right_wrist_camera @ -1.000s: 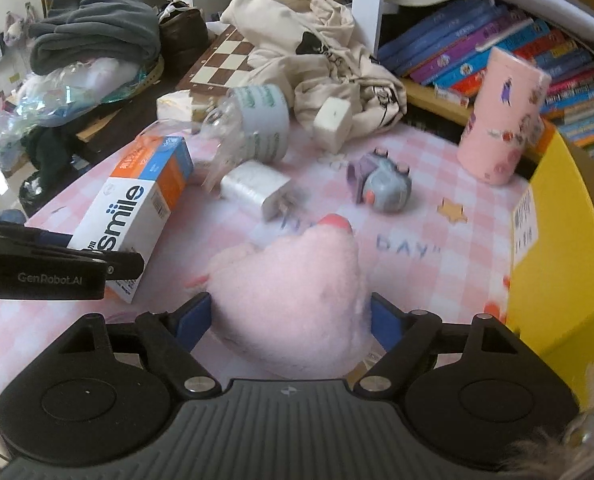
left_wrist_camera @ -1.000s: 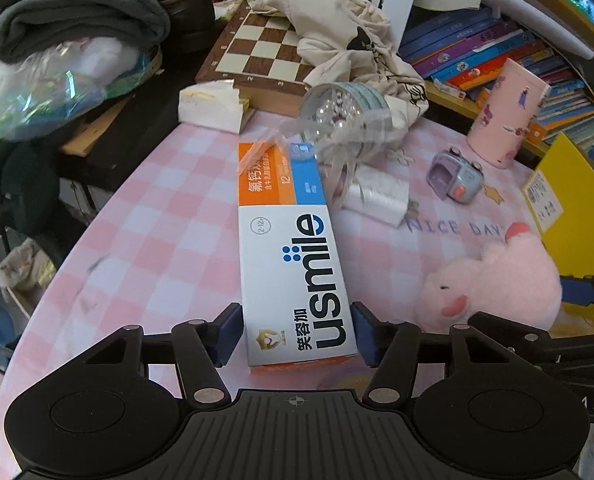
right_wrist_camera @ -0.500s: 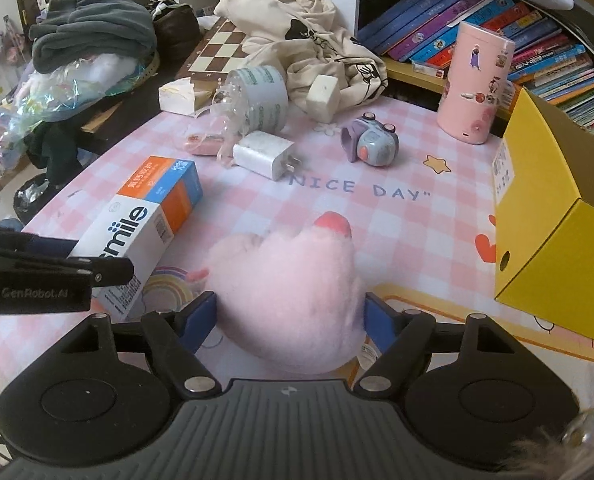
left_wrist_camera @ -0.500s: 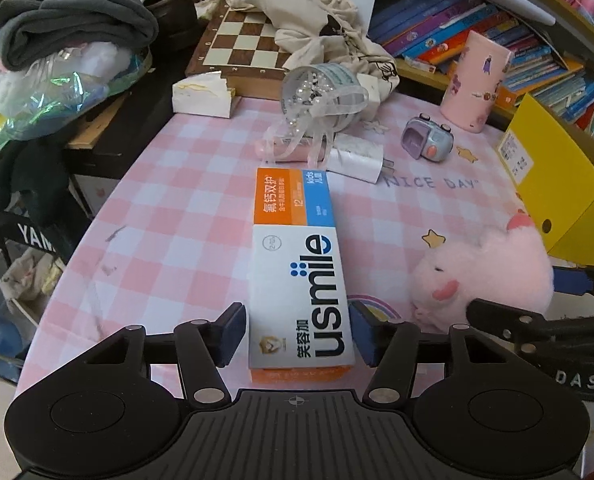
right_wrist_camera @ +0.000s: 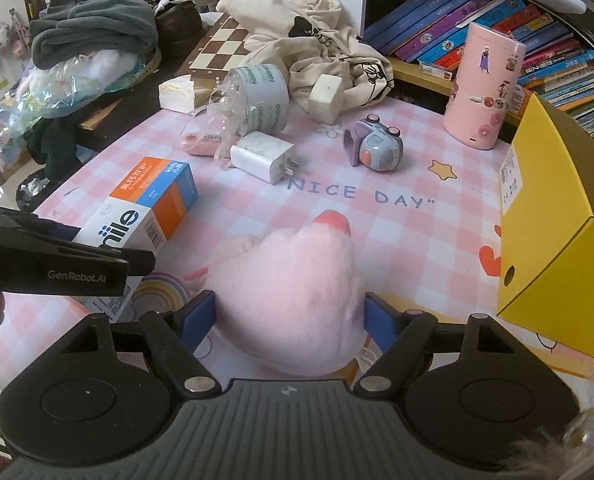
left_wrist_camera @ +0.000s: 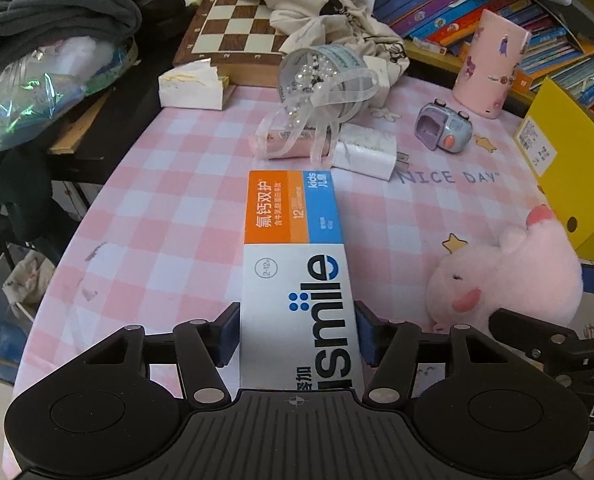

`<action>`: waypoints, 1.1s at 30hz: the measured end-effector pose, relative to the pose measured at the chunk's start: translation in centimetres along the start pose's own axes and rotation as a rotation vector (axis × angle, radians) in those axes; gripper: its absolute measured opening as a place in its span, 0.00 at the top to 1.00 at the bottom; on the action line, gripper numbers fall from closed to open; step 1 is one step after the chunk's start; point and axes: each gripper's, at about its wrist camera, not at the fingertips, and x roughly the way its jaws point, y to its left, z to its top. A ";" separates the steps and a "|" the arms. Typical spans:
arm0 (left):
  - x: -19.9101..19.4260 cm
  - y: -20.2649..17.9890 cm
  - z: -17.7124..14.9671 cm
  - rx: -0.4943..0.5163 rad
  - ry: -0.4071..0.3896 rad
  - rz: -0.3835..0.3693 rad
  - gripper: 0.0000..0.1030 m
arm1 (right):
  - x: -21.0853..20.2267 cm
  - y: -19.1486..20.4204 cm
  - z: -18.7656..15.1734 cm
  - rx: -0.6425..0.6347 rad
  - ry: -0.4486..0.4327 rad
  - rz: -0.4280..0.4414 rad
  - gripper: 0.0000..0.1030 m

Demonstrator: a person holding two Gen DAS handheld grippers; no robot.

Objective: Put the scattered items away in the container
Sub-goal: 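Close the left tool on the usmile box while the right tool grasps the pink plush, then lift the usmile box and pink plush and carry both toward the yellow box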

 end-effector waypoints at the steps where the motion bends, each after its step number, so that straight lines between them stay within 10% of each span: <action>1: 0.0 0.0 0.0 0.002 -0.003 -0.001 0.45 | 0.0 0.0 0.0 -0.001 0.000 0.002 0.25; 33: -7.7 2.0 -3.6 -0.055 -0.124 -0.177 0.50 | -6.5 2.6 -2.2 0.076 -0.104 -0.017 0.43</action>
